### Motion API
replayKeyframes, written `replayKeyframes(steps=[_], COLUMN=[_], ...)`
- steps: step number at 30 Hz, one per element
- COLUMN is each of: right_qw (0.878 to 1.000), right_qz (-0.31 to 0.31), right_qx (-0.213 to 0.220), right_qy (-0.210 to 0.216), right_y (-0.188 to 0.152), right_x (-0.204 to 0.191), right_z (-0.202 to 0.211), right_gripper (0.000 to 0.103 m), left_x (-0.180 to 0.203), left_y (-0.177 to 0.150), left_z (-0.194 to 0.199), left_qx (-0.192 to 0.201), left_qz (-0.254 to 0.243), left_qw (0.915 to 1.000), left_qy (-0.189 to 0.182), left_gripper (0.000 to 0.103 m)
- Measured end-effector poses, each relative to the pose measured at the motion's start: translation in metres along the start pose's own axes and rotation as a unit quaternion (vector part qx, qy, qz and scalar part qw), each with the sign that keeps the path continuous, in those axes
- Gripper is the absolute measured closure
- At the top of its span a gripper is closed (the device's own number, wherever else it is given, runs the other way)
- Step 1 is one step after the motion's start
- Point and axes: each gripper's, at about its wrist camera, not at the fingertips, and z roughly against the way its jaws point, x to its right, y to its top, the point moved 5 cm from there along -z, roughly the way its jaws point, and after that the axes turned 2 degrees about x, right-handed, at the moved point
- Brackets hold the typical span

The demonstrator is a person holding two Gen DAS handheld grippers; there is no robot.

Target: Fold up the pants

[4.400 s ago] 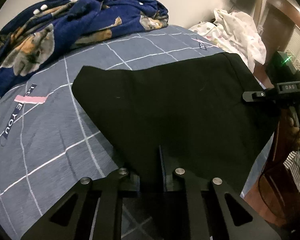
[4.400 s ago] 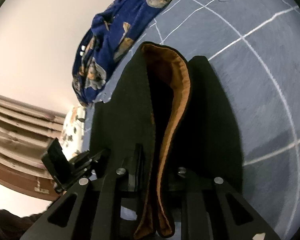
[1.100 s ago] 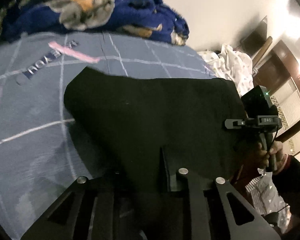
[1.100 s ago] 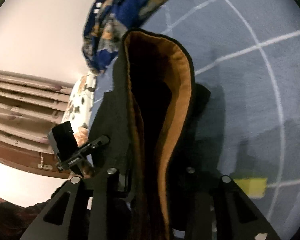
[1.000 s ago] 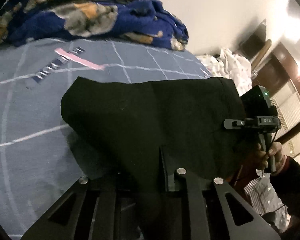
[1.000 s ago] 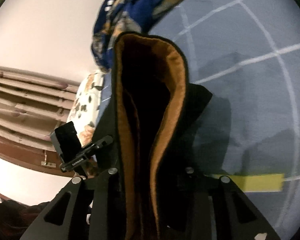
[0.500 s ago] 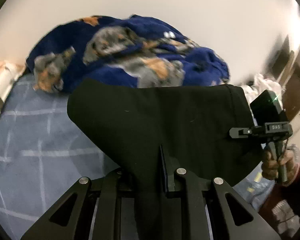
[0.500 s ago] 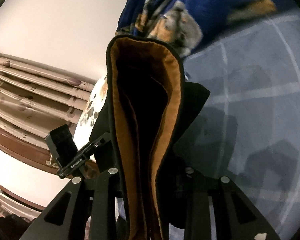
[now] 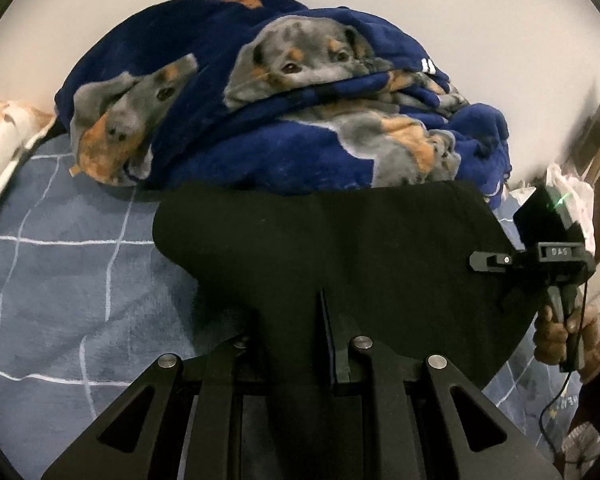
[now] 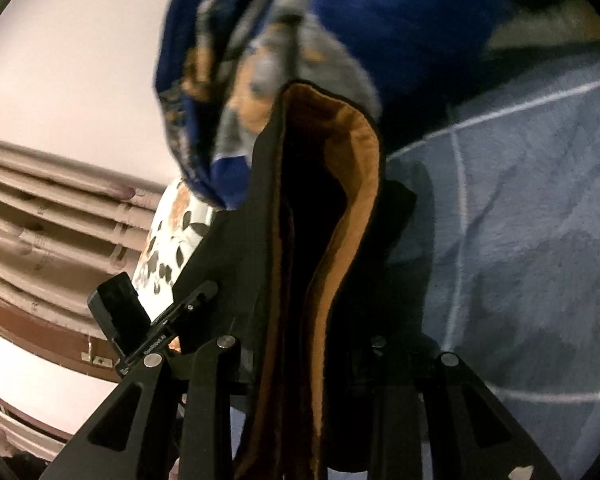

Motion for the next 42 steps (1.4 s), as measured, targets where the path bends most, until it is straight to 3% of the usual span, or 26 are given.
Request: replayKeyframes(steps=[3, 4, 5, 7, 9, 13, 17, 19, 21, 26, 27, 33, 38, 42], right_qw=[1.0, 1.0, 1.0, 0.999, 0.998, 0.986, 0.951, 0.935, 0.919, 0.886, 0.885, 0.883, 0.882, 0.878], right_qz=[0.004, 0.011, 0.014, 0.014, 0.02, 0.054, 0.131, 0.158, 0.18, 0.216, 0.215, 0.207, 0.196, 0.203], right_qx=[-0.001, -0.002, -0.004, -0.003, 0.006, 0.058, 0.126, 0.153, 0.179, 0.189, 0.191, 0.208, 0.235, 0.245], right_qy=[0.002, -0.008, -0.018, -0.039, -0.054, -0.147, -0.252, -0.277, -0.303, -0.364, -0.366, -0.366, -0.359, -0.357], right_y=[-0.002, -0.007, -0.007, -0.01, -0.011, -0.011, -0.022, -0.034, -0.049, -0.091, -0.1, -0.137, -0.155, -0.168], right_x=[0.005, 0.007, 0.007, 0.009, 0.006, -0.008, -0.043, -0.062, -0.08, -0.106, -0.107, -0.132, -0.152, -0.165], right_z=[0.001, 0.003, 0.002, 0.004, 0.006, 0.022, 0.052, 0.062, 0.068, 0.058, 0.061, 0.07, 0.094, 0.108], right_gripper=[0.075, 0.072, 0.069, 0.061, 0.057, 0.043, 0.04, 0.02, 0.012, 0.01, 0.009, 0.005, 0.003, 0.002], left_x=[-0.003, -0.004, -0.007, -0.014, -0.015, -0.017, -0.008, 0.002, 0.015, 0.043, 0.05, 0.081, 0.101, 0.119], left_y=[-0.004, -0.005, -0.006, -0.008, -0.008, -0.009, -0.011, -0.012, -0.013, -0.016, -0.018, -0.024, -0.025, -0.028], left_z=[-0.001, -0.001, -0.002, -0.001, 0.004, 0.021, 0.047, 0.062, 0.077, 0.107, 0.116, 0.157, 0.189, 0.212], left_qx=[-0.001, -0.002, -0.004, 0.001, 0.019, 0.047, 0.083, 0.104, 0.125, 0.153, 0.159, 0.186, 0.207, 0.224], left_qz=[-0.004, -0.003, -0.001, 0.002, -0.001, -0.011, -0.022, -0.028, -0.034, -0.039, -0.042, -0.043, -0.049, -0.057], left_qw=[0.9999, 0.9998, 0.9992, 0.9951, 0.9927, 0.9821, 0.9697, 0.9644, 0.9574, 0.9527, 0.949, 0.9472, 0.9381, 0.9358], left_qy=[0.011, 0.021, 0.041, 0.099, 0.119, 0.182, 0.229, 0.241, 0.258, 0.26, 0.269, 0.257, 0.273, 0.266], left_gripper=[0.077, 0.063, 0.041, 0.026, 0.025, 0.021, 0.014, 0.011, 0.008, 0.003, 0.003, 0.0, 0.0, 0.0])
